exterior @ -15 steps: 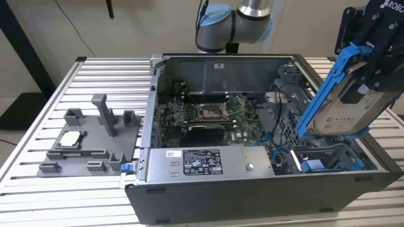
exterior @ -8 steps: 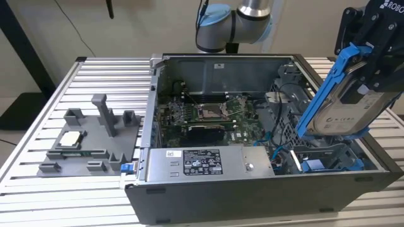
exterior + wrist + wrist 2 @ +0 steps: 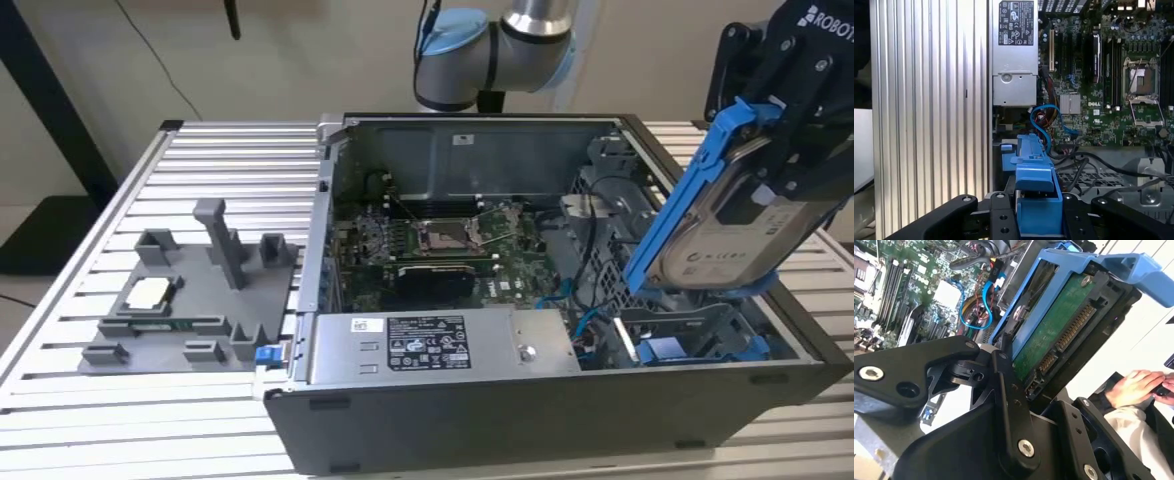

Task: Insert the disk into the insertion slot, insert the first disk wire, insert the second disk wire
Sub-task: 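Insert the disk into the insertion slot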

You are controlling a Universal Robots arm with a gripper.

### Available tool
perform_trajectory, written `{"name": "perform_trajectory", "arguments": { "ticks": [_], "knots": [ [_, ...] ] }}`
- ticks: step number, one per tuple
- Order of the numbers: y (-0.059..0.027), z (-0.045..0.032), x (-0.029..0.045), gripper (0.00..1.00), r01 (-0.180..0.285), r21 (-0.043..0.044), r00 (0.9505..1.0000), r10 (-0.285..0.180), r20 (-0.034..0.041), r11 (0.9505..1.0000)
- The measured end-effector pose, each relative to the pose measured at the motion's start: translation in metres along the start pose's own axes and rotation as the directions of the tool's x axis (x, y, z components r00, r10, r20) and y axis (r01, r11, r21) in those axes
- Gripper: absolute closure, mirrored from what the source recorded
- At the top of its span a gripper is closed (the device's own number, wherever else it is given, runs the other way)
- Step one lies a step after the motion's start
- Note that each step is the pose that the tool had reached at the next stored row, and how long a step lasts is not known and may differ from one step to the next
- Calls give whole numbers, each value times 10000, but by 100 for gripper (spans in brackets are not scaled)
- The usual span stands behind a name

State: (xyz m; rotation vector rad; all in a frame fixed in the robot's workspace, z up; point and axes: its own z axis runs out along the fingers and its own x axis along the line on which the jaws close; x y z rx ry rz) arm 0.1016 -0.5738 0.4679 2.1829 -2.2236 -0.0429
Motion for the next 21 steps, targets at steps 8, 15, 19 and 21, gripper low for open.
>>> {"name": "perform_trajectory", "arguments": {
  "ticks": [8,15,19,21],
  "knots": [
    [-46,97,-5,67,0,-1,10000,0,7,10000],
    [-131,193,-14,67,11,0,10000,-11,7,10000],
    [-152,246,-14,67,25,0,10000,-25,9,10000],
    [-168,271,-14,67,34,0,10000,-34,9,10000]
  ]
}}
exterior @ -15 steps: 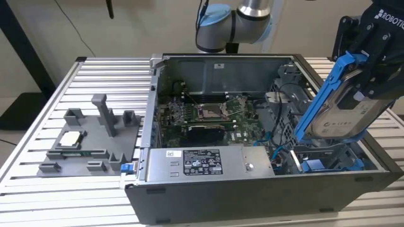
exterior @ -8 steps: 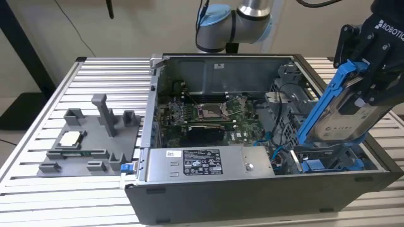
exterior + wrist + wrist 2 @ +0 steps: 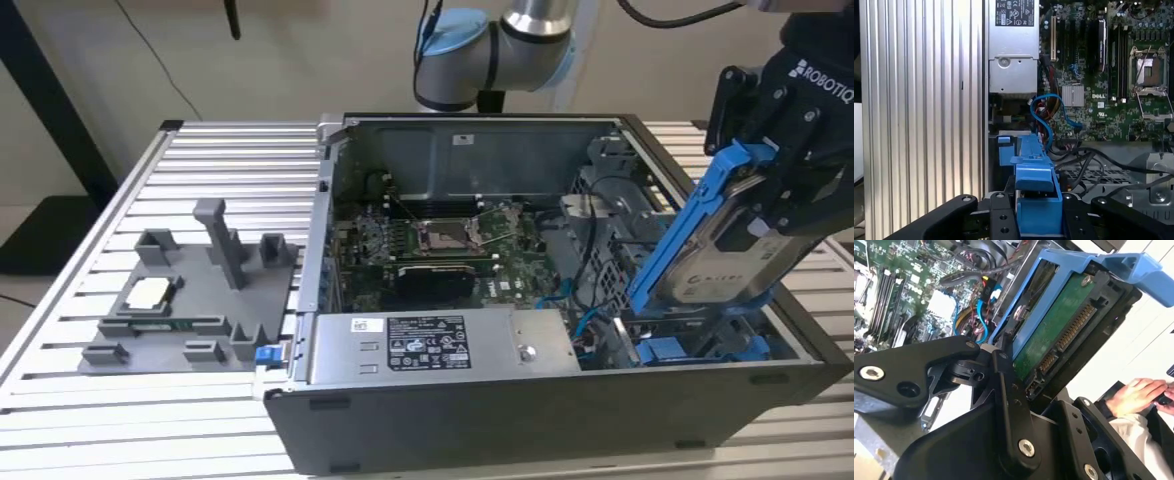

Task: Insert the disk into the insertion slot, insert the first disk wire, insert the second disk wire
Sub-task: 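Insert the disk into the insertion slot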

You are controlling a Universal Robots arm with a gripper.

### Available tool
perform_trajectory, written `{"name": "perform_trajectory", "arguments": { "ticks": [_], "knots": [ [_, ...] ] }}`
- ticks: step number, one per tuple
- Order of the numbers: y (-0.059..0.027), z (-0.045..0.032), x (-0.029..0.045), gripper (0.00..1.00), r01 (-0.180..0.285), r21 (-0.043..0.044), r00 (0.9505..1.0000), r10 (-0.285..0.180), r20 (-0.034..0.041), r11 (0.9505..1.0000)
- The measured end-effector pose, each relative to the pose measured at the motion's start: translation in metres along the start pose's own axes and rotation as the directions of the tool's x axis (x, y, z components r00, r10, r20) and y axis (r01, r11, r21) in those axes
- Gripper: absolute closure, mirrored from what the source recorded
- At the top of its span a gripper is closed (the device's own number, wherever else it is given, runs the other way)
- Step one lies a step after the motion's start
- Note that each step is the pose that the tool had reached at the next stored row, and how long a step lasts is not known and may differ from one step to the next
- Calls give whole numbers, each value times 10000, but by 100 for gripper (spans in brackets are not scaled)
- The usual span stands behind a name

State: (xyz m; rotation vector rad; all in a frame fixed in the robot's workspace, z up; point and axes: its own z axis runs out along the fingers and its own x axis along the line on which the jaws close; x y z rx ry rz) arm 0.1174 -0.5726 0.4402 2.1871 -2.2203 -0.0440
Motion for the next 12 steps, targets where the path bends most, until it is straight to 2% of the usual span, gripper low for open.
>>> {"name": "perform_trajectory", "arguments": {
  "ticks": [7,12],
  "knots": [
    [-34,91,0,67,268,-1,9996,-268,-10,9996],
    [-43,166,0,67,272,-1,9996,-272,2,9996]
  ]
}}
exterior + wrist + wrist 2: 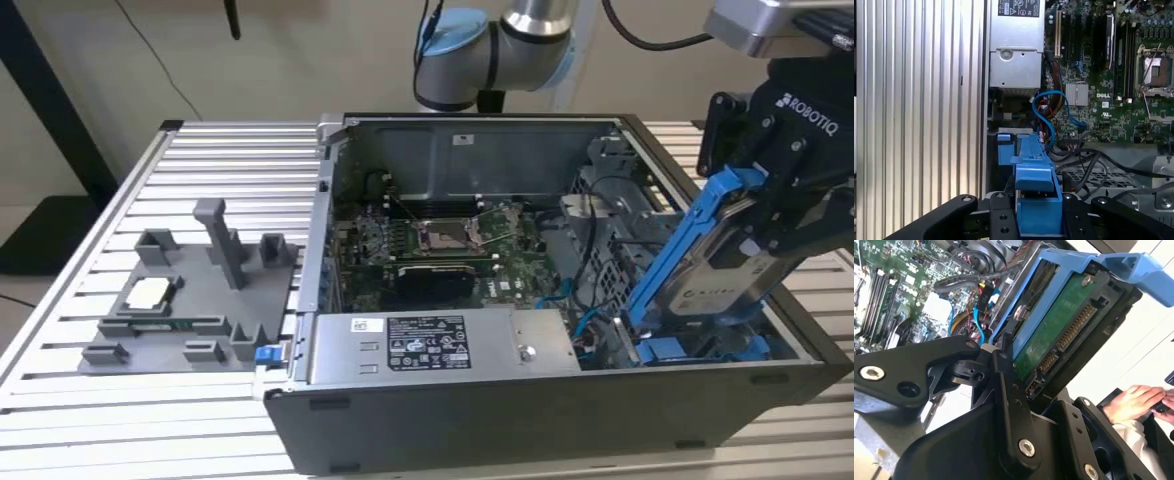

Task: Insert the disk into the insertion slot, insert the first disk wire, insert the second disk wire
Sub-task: 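Insert the disk into the insertion slot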

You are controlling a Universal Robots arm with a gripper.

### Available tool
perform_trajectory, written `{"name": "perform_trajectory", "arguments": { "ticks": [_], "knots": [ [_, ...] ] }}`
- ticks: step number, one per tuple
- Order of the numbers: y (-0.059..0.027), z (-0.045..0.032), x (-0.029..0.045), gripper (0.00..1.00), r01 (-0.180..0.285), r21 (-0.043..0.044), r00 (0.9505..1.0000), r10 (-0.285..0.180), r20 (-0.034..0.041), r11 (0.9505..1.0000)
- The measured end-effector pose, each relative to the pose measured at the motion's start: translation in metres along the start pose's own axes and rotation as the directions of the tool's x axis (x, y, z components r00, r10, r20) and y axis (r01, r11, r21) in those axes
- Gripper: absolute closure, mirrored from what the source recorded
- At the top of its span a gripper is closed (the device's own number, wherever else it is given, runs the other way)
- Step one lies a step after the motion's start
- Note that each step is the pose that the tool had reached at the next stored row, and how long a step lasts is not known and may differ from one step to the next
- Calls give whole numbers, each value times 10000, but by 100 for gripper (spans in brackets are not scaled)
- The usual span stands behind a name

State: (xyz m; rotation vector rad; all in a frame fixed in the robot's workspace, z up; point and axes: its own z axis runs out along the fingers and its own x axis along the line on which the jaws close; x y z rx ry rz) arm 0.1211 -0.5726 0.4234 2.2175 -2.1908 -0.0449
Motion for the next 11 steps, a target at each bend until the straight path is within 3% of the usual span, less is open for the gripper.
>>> {"name": "perform_trajectory", "arguments": {
  "ticks": [6,11],
  "knots": [
    [-18,82,1,67,-38,1,10000,38,27,10000],
    [-32,127,1,67,-63,1,9999,63,105,10000]
  ]
}}
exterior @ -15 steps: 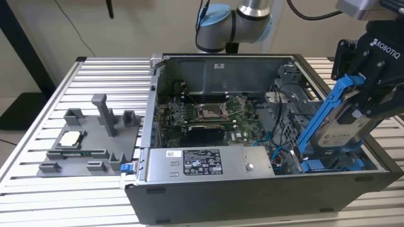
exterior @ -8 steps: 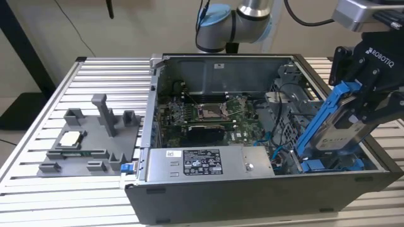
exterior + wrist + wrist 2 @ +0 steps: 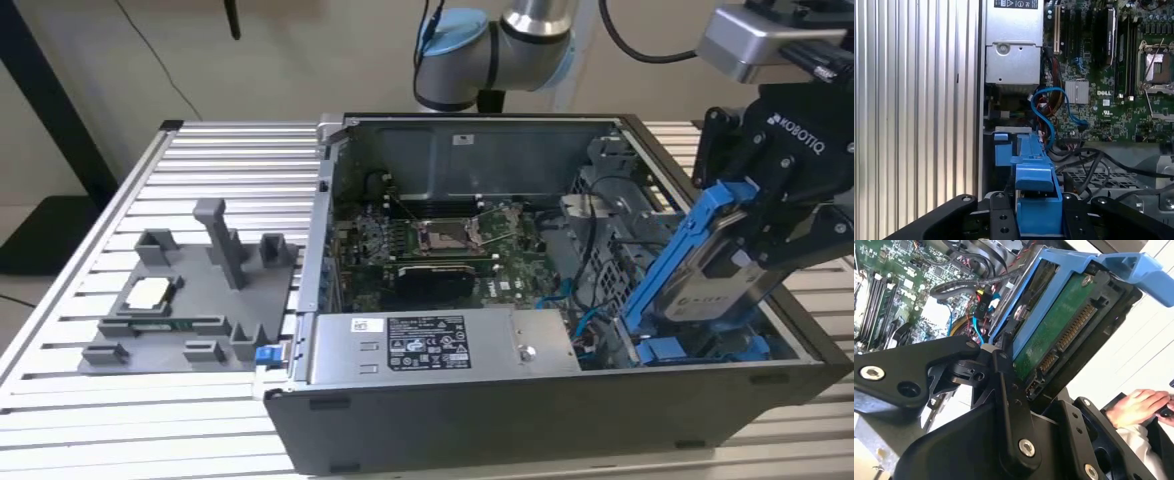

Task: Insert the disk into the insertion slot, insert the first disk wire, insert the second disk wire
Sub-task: 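Insert the disk into the insertion slot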

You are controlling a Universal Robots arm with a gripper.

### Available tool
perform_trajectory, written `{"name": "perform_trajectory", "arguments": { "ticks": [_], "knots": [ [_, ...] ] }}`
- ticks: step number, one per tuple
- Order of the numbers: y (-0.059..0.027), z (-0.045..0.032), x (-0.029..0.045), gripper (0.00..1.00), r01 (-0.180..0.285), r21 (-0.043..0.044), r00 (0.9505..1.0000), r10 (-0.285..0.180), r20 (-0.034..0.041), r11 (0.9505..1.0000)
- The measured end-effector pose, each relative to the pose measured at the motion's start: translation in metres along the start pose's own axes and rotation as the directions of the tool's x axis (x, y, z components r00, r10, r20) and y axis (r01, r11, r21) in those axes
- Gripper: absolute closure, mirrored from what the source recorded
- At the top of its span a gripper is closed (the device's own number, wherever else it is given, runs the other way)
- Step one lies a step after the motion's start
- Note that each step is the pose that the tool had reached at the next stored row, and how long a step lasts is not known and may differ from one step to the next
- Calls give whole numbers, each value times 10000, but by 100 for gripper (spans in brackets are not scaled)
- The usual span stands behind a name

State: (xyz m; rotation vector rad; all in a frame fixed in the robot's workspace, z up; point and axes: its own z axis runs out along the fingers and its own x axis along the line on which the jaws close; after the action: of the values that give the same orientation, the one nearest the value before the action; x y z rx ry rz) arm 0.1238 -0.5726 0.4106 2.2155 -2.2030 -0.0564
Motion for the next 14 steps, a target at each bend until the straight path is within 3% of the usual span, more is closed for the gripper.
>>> {"name": "perform_trajectory", "arguments": {
  "ticks": [9,14],
  "knots": [
    [-22,67,1,67,-95,-8,9999,95,41,10000],
    [-42,36,1,67,-99,-219,10000,99,-10,9997]
  ]
}}
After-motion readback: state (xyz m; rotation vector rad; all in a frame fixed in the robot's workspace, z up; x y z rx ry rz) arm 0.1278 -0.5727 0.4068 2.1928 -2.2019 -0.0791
